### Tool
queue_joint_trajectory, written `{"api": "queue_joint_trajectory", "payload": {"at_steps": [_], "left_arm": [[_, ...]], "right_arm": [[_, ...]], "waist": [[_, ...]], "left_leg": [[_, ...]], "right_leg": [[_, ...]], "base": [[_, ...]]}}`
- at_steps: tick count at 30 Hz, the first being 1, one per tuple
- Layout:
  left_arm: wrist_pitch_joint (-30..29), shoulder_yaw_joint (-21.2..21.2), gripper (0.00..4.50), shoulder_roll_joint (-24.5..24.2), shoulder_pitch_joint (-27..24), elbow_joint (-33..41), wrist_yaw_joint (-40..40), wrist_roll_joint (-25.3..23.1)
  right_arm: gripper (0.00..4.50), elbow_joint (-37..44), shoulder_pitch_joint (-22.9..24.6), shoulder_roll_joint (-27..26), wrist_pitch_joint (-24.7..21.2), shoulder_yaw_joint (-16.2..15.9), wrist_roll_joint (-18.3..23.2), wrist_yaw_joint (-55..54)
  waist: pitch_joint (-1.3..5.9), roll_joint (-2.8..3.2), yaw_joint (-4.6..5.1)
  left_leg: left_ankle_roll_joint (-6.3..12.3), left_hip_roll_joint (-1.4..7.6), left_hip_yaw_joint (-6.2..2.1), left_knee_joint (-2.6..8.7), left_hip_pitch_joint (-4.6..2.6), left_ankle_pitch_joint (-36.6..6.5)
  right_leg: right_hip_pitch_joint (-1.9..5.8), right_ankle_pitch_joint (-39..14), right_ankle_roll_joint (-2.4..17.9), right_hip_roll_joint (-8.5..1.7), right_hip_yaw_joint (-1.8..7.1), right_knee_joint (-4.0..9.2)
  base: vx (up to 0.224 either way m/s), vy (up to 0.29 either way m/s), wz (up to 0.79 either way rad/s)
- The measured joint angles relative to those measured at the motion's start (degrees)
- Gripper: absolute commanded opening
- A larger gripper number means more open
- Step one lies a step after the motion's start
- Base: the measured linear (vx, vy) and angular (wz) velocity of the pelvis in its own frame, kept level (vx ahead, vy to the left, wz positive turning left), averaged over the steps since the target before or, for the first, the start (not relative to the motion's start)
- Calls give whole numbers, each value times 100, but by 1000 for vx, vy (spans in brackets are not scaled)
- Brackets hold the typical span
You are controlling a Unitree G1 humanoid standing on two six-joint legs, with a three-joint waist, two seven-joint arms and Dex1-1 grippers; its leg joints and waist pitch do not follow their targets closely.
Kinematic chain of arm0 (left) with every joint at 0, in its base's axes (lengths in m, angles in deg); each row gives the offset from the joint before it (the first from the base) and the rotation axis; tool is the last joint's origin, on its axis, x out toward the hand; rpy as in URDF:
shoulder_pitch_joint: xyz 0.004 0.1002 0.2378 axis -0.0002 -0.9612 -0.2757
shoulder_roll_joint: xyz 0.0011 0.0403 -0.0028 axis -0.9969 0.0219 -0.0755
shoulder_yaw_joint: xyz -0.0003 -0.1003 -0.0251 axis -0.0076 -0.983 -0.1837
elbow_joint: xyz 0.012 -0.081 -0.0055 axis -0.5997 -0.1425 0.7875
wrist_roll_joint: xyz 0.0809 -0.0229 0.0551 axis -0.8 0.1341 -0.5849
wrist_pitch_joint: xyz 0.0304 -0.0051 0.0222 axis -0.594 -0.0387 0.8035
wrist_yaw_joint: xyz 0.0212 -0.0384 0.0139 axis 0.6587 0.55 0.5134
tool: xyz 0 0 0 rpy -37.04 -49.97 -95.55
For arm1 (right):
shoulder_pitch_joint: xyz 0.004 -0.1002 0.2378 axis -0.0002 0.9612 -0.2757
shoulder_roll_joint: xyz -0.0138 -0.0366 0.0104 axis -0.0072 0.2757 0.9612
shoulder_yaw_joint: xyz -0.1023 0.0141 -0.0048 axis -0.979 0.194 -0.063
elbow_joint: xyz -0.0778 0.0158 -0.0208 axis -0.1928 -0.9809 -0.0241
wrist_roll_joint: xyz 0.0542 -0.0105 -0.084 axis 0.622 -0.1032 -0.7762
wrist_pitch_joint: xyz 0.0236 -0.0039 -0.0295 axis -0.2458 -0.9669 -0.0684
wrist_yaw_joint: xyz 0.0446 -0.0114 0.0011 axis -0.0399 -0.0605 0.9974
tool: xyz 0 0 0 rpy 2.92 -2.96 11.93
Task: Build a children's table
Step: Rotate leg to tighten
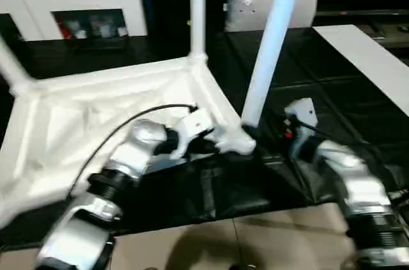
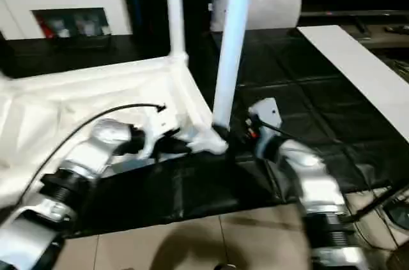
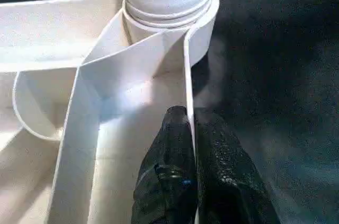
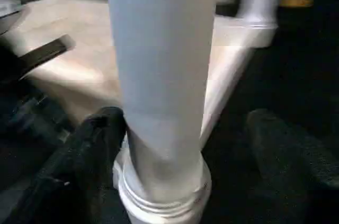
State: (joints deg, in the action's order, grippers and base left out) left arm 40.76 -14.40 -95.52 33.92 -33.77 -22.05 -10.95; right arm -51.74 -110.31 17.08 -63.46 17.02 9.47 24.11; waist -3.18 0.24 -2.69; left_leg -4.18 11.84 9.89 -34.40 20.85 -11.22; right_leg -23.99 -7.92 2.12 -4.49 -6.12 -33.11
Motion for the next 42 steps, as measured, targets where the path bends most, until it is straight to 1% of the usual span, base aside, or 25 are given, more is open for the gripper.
{"api": "queue_joint_trajectory", "payload": {"at_steps": [1,3,8,9,12,13,14,15,17,21,23,25,26,28,33,36,39,40,42], "left_arm": [[118,14,0,-69,-1,-54,-124,9],[425,94,0,-187,3,-150,-584,86],[849,217,0,-372,32,-274,-1205,105],[942,263,0,-398,36,-284,-1381,108],[1127,349,0,-477,37,-313,-1723,149],[1179,382,0,-504,37,-314,-1812,169],[1229,416,0,-528,38,-314,-1900,184],[1320,459,0,-553,42,-314,-2012,193],[1430,509,0,-570,48,-314,-2144,194],[1611,564,0,-586,79,-386,-2335,192],[1636,571,0,-582,99,-418,-2364,191],[1694,595,0,-577,147,-490,-2383,187],[1709,606,0,-577,162,-509,-2388,187],[1742,618,0,-569,191,-556,-2406,189],[1768,614,0,-561,209,-605,-2427,208],[1534,549,0,-517,203,-597,-2416,263],[1370,532,0,-499,201,-577,-2335,281],[1236,522,0,-492,189,-522,-2186,262],[1031,468,0,-476,181,-487,-1885,212]], "right_arm": [[400,1,3,79,5,-53,38,235],[400,24,43,391,48,-304,65,947],[400,-15,39,692,139,-564,161,1946],[384,-58,19,752,119,-648,184,2223],[363,-207,-97,792,34,-795,244,2636],[363,-234,-136,801,10,-827,260,2720],[353,-245,-160,809,-9,-857,273,2792],[334,-255,-193,816,-35,-931,291,2941],[328,-254,-206,814,-116,-1018,334,3152],[291,-253,-209,817,-267,-1180,424,3437],[277,-250,-209,817,-285,-1194,435,3522],[251,-248,-208,817,-330,-1194,440,3585],[251,-248,-208,817,-348,-1194,442,3614],[231,-247,-209,819,-358,-1193,442,3618],[211,-209,-200,822,-387,-1188,444,3612],[208,22,-16,811,-531,-1074,528,3434],[207,109,102,724,-622,-972,596,3224],[207,228,192,652,-693,-903,596,3007],[207,285,294,520,-755,-774,593,2597]], "waist": [[0,0,-24],[1,1,-94],[1,1,-223],[1,1,-250],[1,1,-273],[1,1,-279],[1,-1,-285],[1,-1,-290],[1,-1,-302],[1,-1,-315],[1,-1,-316],[1,-2,-316],[1,-1,-316],[1,-2,-323],[1,-1,-337],[2,0,-366],[4,6,-365],[4,6,-367],[5,7,-340]], "left_leg": [[0,1,-1,-6,2,-1],[3,-2,0,-8,1,-3],[-9,0,3,-13,-12,-9],[-16,1,3,-12,-21,-14],[-20,2,3,-12,-32,-15],[-20,2,4,-12,-33,-15],[-20,2,4,-13,-34,-14],[-20,2,4,-13,-39,-15],[-20,2,4,-13,-43,-15],[-21,2,4,-12,-47,-15],[-21,2,4,-12,-50,-15],[-21,2,4,-12,-55,-15],[-21,2,4,-12,-56,-15],[-21,2,4,-12,-57,-15],[-21,2,4,-11,-59,-15],[-22,2,5,-8,-66,-15],[-23,2,7,-9,-74,-14],[-23,2,6,-9,-77,-14],[-27,1,5,-9,-84,-12]], "right_leg": [[-1,1,1,0,-1,0],[3,1,1,-5,-1,0],[13,3,2,-7,-1,-4],[20,2,0,-7,-2,-4],[32,1,-1,-7,-3,-6],[32,1,-1,-7,-3,-6],[34,0,-2,-7,-3,-6],[38,-1,-5,-7,-3,-5],[44,-3,-8,-7,-3,-5],[47,-6,-12,-7,-3,-5],[49,-7,-15,-8,-2,-5],[53,-14,-25,-8,-2,-5],[54,-14,-27,-8,-2,-5],[55,-15,-28,-7,-3,-5],[56,-16,-29,-8,-3,-5],[60,-17,-30,-7,-3,-5],[64,-16,-30,-7,-2,-5],[69,-16,-30,-7,-2,-5],[74,-16,-30,-7,-2,-4]], "base": [[0,0,0],[0,0,0],[0,0,0],[0,0,0],[0,0,0],[0,0,0],[0,0,0],[0,0,0],[0,0,0],[0,0,0],[0,0,0],[0,0,0],[0,0,0],[0,0,0],[0,0,0],[0,0,0],[0,0,0],[0,0,0],[0,0,0]]}}
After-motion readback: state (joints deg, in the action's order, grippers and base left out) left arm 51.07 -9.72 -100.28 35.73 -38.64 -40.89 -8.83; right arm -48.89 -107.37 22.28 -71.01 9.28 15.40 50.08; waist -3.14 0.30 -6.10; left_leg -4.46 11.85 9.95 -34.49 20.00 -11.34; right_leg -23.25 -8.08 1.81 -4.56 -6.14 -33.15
